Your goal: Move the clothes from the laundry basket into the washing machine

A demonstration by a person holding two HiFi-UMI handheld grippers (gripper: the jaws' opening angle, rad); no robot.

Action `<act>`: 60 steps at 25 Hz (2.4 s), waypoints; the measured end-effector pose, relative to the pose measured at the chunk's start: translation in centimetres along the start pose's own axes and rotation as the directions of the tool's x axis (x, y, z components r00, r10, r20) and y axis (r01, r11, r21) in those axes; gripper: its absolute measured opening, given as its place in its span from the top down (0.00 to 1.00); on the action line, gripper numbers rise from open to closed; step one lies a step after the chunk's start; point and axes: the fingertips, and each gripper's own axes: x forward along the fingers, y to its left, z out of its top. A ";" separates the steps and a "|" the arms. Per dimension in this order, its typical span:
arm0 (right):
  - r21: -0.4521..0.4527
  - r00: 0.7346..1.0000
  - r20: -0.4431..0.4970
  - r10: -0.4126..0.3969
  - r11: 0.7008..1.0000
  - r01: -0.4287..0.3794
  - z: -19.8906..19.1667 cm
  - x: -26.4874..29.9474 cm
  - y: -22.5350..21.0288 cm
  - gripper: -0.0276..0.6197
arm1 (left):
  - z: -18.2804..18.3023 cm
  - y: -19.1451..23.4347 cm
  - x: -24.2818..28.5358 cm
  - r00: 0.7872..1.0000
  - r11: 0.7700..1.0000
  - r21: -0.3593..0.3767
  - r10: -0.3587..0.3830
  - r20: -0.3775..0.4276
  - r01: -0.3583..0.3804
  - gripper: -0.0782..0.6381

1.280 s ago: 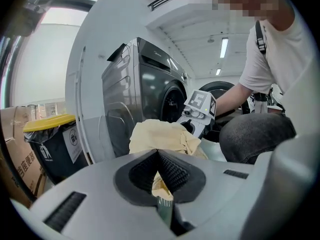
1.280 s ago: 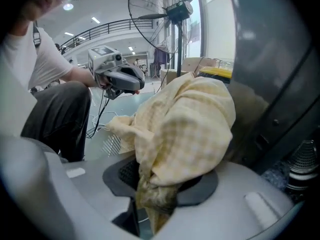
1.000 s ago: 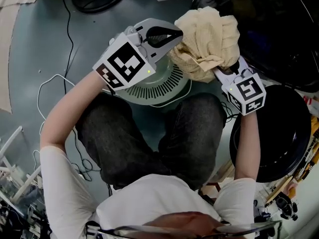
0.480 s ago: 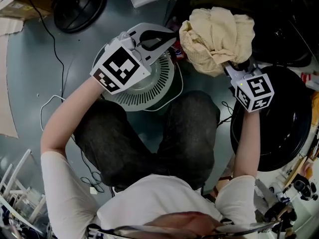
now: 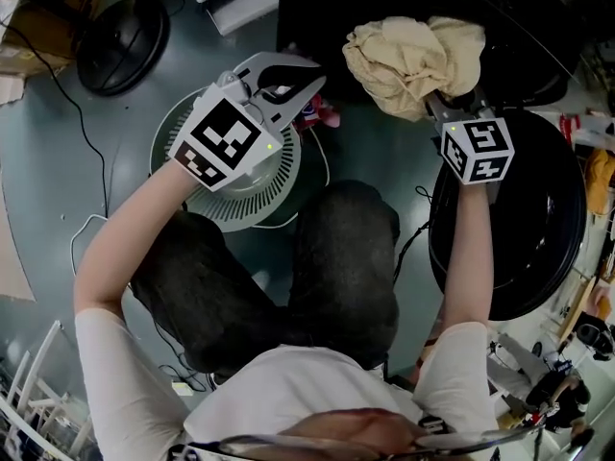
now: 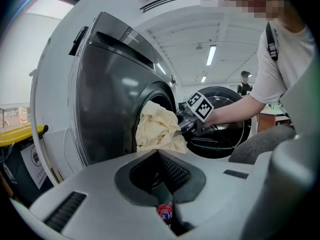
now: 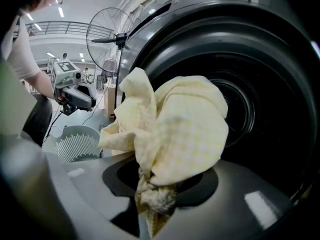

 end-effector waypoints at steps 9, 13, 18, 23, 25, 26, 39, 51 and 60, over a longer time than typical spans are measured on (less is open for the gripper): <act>-0.022 0.962 0.060 -0.268 0.963 0.270 -0.6 0.5 -8.2 0.70 | -0.6 -0.9 1.0 1.000 1.000 -0.003 0.006 -0.031 -0.006 0.88; -0.111 0.928 0.089 -0.361 0.922 0.370 -0.2 1.0 -10.0 0.69 | -1.1 -1.4 0.9 0.999 1.000 -0.005 0.011 -0.034 -0.011 0.88; -0.210 0.894 0.110 -0.435 0.869 0.449 -0.1 2.3 -11.1 0.69 | -2.1 -1.2 0.2 0.999 0.999 -0.037 0.029 -0.029 -0.030 0.88; -0.333 0.870 0.157 -0.468 0.804 0.492 0.2 4.2 -11.1 0.69 | -3.1 -0.8 -0.8 0.998 0.998 -0.051 0.042 -0.035 -0.044 0.88; -0.411 0.857 0.179 -0.484 0.755 0.512 0.1 5.0 -11.0 0.69 | -3.2 -0.7 -1.2 0.998 0.997 -0.056 0.050 -0.034 -0.052 0.88; -0.456 0.853 0.191 -0.486 0.726 0.516 0.1 5.5 -10.8 0.69 | -3.3 -0.7 -1.5 0.998 0.996 -0.063 0.054 -0.033 -0.056 0.88; -0.766 0.877 0.164 -0.452 0.502 0.402 -2.0 11.5 -8.8 0.66 | -4.9 -0.1 -5.0 0.995 0.989 -0.110 0.089 -0.054 -0.094 0.88; -0.732 0.853 0.026 -0.521 0.572 0.371 -2.5 11.9 -11.2 0.20 | -5.5 -0.1 -6.5 0.992 0.983 -0.138 0.117 -0.051 -0.123 0.88; -0.725 0.881 -0.008 -0.473 0.610 0.321 -3.9 11.0 -8.2 0.21 | -6.2 -0.4 -6.7 0.993 0.985 -0.129 0.108 -0.052 -0.114 0.88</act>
